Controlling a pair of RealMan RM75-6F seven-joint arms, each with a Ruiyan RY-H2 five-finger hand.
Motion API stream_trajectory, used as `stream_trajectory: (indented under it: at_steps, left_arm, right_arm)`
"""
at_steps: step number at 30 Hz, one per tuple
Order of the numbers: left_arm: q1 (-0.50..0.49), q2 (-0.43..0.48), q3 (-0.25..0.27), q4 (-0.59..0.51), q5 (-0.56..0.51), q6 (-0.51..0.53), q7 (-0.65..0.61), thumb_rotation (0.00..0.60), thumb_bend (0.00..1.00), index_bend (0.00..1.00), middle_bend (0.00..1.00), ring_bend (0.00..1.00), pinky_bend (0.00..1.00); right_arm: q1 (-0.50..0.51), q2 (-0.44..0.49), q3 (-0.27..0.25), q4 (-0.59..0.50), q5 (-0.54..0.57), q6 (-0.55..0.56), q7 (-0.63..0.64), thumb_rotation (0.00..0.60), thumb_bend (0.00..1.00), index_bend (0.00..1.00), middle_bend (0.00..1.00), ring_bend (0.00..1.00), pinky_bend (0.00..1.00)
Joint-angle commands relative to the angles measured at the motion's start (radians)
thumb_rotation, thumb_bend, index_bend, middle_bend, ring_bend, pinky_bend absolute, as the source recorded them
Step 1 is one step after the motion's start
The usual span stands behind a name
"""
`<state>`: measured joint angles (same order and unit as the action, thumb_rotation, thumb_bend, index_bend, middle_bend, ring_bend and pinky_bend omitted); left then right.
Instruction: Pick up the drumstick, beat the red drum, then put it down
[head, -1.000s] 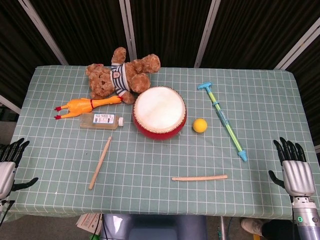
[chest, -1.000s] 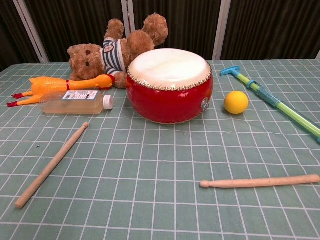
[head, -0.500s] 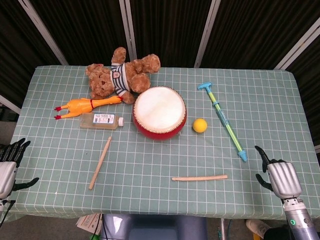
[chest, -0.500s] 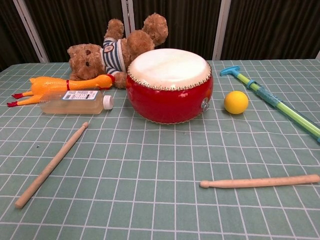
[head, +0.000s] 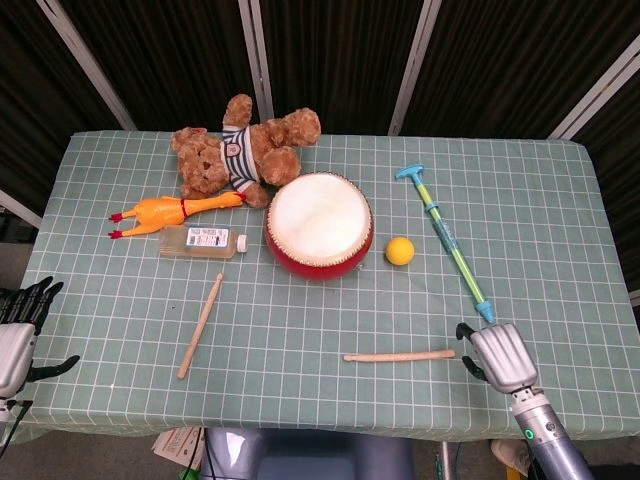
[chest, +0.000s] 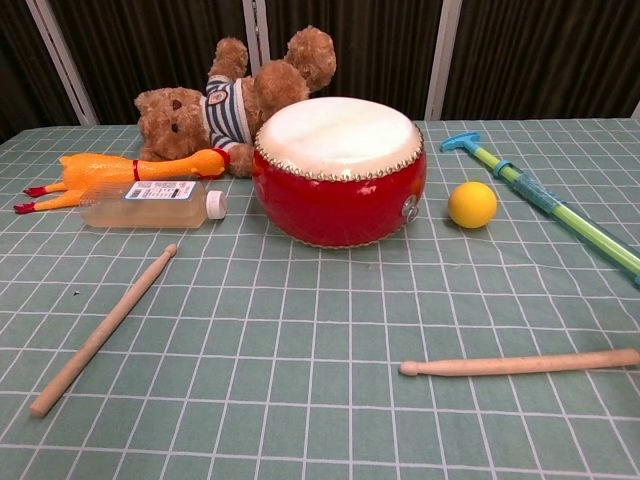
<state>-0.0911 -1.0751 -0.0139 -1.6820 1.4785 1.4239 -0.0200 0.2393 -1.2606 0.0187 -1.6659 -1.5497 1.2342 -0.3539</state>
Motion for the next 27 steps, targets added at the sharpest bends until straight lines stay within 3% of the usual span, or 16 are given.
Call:
stream_trajectory:
  at_steps: [1,27]
  left_arm:
    - [0.000,0.001,0.000,0.001,0.001,0.000,-0.002,0.600,0.02,0.00,0.00,0.00,0.03]
    - [-0.003,0.005,0.000,-0.005,-0.008,-0.011,-0.010,0.600,0.02,0.00,0.00,0.00,0.03]
  right_arm:
    - [0.019,-0.033,0.003,0.008,0.019,-0.030,-0.038,0.600,0.31,0.47,1.00,1.00,0.99]
    - [0.070,-0.210,0.012,0.088,0.126,-0.098,-0.177,0.600,0.33,0.48,1.00,1.00,0.99]
